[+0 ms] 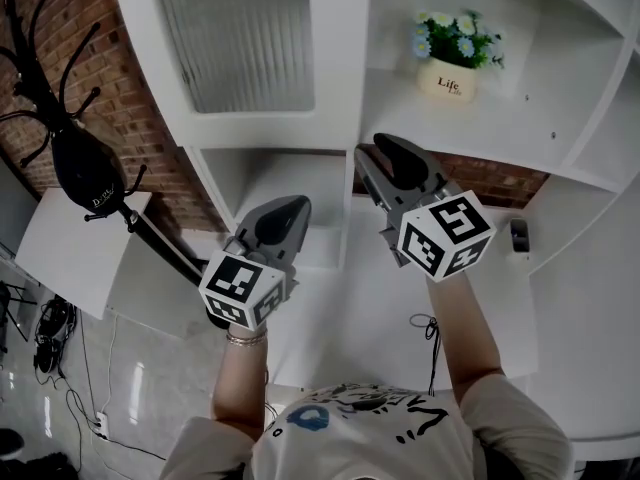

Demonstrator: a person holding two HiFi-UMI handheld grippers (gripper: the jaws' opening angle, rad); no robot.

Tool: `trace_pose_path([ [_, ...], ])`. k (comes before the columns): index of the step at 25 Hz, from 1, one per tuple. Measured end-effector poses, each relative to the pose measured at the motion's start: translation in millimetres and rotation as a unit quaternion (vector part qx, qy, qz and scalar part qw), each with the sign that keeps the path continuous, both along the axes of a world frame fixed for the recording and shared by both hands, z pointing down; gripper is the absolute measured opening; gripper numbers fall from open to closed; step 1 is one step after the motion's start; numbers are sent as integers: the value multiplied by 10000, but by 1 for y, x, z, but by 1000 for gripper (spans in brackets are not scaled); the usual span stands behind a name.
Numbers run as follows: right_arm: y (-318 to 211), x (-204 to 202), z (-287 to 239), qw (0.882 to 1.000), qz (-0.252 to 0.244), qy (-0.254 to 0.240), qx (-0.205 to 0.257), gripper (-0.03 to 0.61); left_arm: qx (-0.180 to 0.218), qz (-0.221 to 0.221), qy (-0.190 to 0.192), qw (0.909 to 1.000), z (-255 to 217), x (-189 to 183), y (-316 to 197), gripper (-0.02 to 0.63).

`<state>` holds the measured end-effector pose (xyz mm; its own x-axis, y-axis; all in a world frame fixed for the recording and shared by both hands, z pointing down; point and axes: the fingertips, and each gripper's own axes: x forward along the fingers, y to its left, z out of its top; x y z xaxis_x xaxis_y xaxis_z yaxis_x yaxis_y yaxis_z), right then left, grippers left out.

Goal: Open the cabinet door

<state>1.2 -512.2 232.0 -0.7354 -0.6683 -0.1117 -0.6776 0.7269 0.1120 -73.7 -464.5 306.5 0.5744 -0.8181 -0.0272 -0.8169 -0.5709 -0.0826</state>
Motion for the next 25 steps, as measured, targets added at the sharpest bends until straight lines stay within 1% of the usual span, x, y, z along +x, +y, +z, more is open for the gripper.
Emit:
trace_pose_path([
  [1, -2, -3, 0, 10000, -31, 60, 11, 143, 16, 18, 8, 10000, -1, 1, 0, 15],
  [7, -12, -13, -9, 9996, 41, 219, 178, 154, 47, 88, 3, 9999, -1, 4, 1, 15],
  [11, -17, -22, -14, 9992, -7, 341, 194, 164, 31, 73, 11, 10000, 1, 1, 3, 15],
  [15, -16, -24, -14, 9985, 158, 427, 312, 164, 6, 19, 26, 10000, 4, -5, 6, 15],
  [18, -15, -25, -13, 9970, 299, 589, 408, 164, -10, 1, 48, 10000, 7, -8, 7, 15],
  [23, -9, -25, -13, 9982, 205, 498, 246, 164, -61, 27, 53, 10000, 13, -8, 11, 15],
  [25, -3, -24, -14, 9992, 125, 350, 173, 163, -87, 17, 65, 9999, 15, -9, 11, 15],
])
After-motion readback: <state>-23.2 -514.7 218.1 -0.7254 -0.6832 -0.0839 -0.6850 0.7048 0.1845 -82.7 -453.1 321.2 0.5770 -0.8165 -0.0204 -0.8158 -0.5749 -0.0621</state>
